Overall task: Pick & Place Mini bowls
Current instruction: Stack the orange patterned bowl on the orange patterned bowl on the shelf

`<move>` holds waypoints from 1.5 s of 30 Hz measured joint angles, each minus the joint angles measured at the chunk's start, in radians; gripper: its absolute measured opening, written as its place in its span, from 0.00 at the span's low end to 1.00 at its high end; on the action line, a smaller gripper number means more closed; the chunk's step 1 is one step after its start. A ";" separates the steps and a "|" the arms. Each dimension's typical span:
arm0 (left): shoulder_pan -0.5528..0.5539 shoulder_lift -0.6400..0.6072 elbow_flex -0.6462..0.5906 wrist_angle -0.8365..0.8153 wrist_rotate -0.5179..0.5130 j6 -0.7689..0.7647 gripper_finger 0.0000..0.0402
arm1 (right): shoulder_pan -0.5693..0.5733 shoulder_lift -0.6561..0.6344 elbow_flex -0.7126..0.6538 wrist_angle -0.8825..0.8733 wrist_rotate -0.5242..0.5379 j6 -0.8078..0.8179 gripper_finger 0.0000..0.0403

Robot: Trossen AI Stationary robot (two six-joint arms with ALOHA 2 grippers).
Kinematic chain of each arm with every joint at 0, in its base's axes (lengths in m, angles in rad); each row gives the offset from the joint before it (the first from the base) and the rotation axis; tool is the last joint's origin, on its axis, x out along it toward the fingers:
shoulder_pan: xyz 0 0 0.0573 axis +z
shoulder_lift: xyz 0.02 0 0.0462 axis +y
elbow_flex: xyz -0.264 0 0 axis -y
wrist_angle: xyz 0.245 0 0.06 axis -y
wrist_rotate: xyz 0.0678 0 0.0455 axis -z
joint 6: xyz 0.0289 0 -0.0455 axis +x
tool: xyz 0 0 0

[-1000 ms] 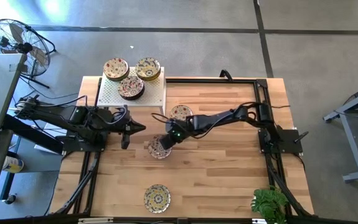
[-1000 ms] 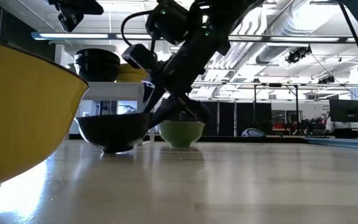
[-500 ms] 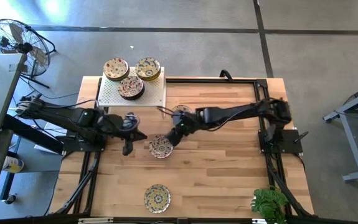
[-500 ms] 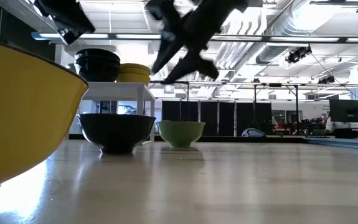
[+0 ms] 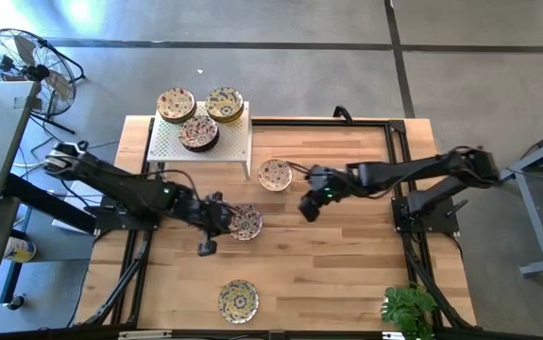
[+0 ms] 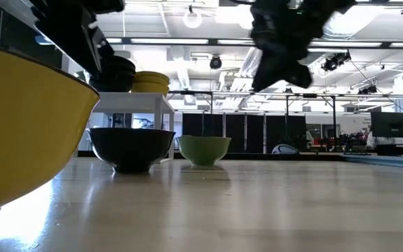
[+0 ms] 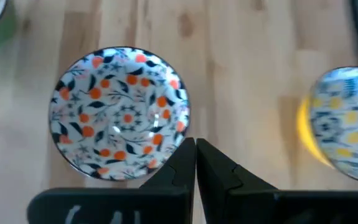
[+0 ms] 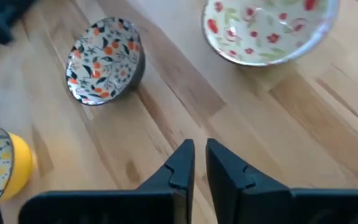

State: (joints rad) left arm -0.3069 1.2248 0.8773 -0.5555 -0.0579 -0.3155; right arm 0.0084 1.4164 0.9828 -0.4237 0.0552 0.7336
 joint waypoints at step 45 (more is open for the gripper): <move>-0.016 0.546 0.557 -0.349 -0.148 -0.033 0.02 | -0.009 -0.496 -0.332 0.010 -0.011 -0.165 0.12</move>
State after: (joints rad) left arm -0.3225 1.7710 1.4339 -0.9048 -0.2056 -0.3489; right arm -0.0002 0.9207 0.6506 -0.4140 0.0445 0.5682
